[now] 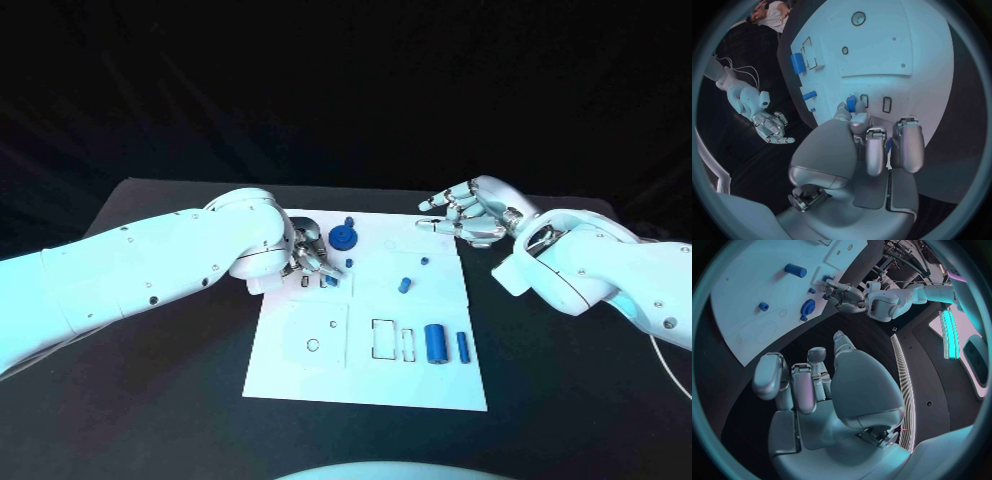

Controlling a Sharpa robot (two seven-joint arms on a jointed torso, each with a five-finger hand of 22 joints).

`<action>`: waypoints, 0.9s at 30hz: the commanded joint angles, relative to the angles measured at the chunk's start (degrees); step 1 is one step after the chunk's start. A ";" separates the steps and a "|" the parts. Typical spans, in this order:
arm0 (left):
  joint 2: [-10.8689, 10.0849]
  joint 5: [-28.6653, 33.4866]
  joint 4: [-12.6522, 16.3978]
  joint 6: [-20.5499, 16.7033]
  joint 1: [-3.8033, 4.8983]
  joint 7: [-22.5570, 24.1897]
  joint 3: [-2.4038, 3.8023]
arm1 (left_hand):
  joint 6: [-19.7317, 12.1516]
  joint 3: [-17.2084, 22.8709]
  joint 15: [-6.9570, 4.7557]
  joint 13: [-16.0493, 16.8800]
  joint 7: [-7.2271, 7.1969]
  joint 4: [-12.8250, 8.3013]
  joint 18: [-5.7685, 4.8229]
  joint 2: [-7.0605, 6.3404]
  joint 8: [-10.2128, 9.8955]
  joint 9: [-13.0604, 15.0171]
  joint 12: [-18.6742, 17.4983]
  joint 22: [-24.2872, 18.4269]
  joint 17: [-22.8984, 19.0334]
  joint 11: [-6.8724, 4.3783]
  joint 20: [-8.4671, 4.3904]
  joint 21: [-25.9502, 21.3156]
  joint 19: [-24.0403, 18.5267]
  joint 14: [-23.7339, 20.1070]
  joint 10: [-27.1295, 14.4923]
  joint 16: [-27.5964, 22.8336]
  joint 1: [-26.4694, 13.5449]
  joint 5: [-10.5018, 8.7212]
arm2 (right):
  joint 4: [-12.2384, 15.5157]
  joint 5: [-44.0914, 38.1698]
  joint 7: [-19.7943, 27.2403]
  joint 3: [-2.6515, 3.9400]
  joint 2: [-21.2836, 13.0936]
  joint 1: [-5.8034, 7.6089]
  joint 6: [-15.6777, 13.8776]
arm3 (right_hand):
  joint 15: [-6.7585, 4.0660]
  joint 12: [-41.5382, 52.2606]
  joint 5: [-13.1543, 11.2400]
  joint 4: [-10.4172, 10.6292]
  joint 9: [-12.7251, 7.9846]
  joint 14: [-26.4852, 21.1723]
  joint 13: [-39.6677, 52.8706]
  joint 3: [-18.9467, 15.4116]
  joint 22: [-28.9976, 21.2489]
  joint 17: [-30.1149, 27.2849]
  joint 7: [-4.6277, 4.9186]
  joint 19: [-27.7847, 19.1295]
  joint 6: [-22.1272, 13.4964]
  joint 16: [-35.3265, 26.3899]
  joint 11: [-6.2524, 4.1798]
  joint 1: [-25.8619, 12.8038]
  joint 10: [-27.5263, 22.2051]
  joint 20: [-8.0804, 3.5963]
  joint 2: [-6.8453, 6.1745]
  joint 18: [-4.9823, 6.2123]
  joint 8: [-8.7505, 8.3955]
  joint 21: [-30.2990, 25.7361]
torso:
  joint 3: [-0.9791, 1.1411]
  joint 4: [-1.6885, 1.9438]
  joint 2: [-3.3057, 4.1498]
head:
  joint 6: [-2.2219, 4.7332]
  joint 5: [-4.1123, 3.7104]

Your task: Assemble the parts on the task board

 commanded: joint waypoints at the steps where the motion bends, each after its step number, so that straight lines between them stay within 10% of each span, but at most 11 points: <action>1: -0.33 0.74 0.47 1.22 -0.19 0.43 -0.15 | 0.35 12.26 0.54 0.02 0.38 -6.26 -0.58 -2.84 -0.31 0.77 -0.40 1.99 15.09 0.17 0.33 -0.27 -0.29 6.02 -0.09 0.14 -0.01 0.02 | -0.26 -0.85 0.46 0.00 0.10 -0.02 0.56 | -0.50 -0.21 0.30 0.13 0.09 2.64 -0.09 -0.34 -0.07 2.11 -0.04 -0.40 0.31 -0.20 -0.17 0.09 -0.29 0.04 0.72 1.02 0.31 -0.23 | -0.13 0.19 0.02 | -0.19 -0.04; 5: -0.88 0.78 1.16 0.72 -0.19 0.17 -0.14 | 0.20 22.72 0.89 -0.05 0.70 -4.99 -0.51 -7.62 -0.11 2.64 -0.49 1.98 15.09 0.07 0.50 -0.45 -0.38 6.02 -0.06 0.14 -2.86 -0.51 | -0.57 -1.85 0.51 0.00 0.15 -0.01 -0.15 | -0.50 -0.24 0.31 0.11 0.09 2.63 -0.13 -0.35 -0.20 2.06 -0.05 -0.45 0.32 -0.23 -0.18 0.15 -0.31 0.03 0.77 1.04 0.32 -0.30 | -0.08 0.03 0.08 | -0.15 0.22; 27: -2.11 -5.69 3.22 -3.94 -0.20 2.38 -0.12 | 0.43 31.74 0.56 0.83 0.36 -6.78 -0.80 -11.49 0.29 4.82 0.37 3.32 15.09 0.39 0.50 0.18 0.39 6.02 0.94 0.14 -7.00 -0.75 | -1.09 -2.34 0.88 0.01 0.21 -0.01 -0.90 | -0.52 -0.24 0.37 0.15 0.10 2.63 -0.19 -0.43 -0.24 2.02 -0.06 -0.45 0.36 -0.27 -0.19 0.22 -0.33 0.01 0.98 1.04 0.36 -0.34 | -0.08 0.12 0.01 | 0.00 0.15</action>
